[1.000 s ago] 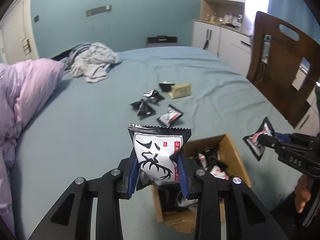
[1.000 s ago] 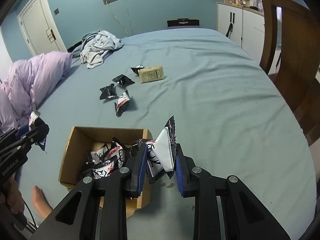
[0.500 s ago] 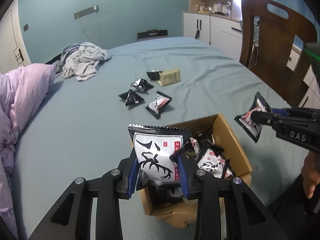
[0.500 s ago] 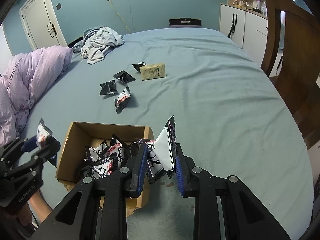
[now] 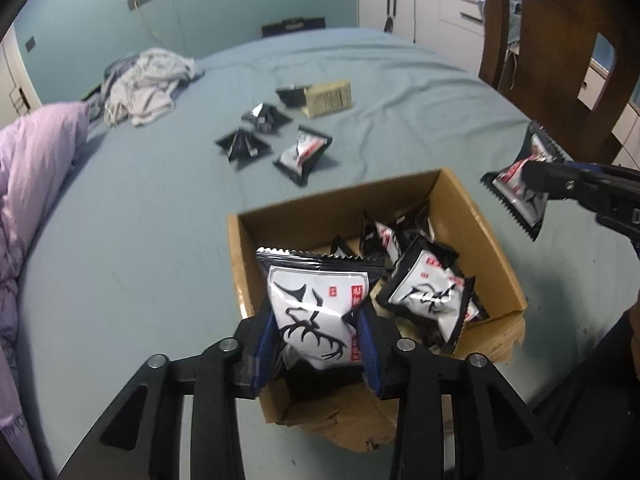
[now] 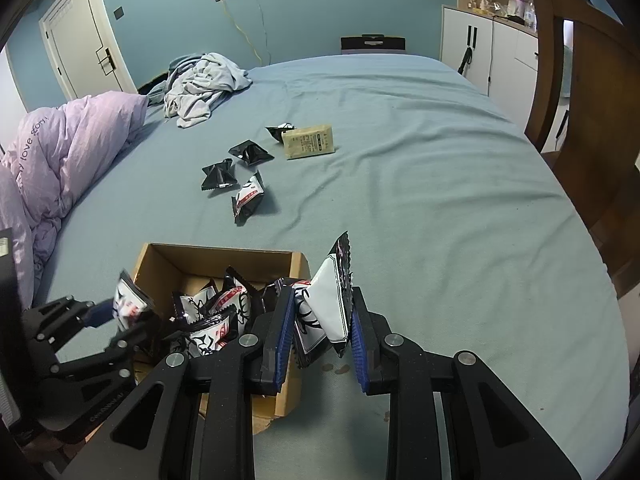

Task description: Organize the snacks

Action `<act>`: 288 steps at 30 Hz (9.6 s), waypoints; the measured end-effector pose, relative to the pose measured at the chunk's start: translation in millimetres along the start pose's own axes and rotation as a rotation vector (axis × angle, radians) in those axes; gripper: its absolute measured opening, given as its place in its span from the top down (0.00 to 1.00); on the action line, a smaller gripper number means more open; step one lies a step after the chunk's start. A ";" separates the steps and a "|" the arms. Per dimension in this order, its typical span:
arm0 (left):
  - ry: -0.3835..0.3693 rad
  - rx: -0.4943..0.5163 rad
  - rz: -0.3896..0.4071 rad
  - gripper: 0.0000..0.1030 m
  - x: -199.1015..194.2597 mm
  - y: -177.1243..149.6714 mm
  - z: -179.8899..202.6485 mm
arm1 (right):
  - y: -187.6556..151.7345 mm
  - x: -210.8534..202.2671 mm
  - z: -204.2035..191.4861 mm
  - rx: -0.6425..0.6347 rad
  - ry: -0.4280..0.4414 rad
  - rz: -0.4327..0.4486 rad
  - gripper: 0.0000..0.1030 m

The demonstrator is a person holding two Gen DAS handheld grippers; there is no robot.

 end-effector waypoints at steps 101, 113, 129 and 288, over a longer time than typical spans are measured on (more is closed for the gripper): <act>0.081 -0.276 0.066 0.18 -27.8 25.4 -76.3 | 34.5 33.7 3.9 -0.030 -0.287 -0.025 0.27; 0.065 -0.303 0.050 0.18 -20.7 33.6 -82.7 | 71.0 71.3 11.6 0.010 -0.215 -0.041 0.27; 0.045 -0.336 -0.002 0.18 9.2 52.9 -101.2 | 138.1 163.6 -8.0 -0.128 0.117 -0.291 0.27; 0.126 -0.232 0.136 0.20 -35.2 15.2 -71.8 | -7.9 62.5 -56.9 -0.171 0.028 -0.251 0.71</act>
Point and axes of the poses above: each gripper's, at about its wrist camera, not at the fingertips, and x roughly the way its jaws point, z to its right, y to its top, the point moved 5 cm from there along x, roughly the way its jaws point, and after that the axes turned 3 degrees about -x, right-handed, at the moved point
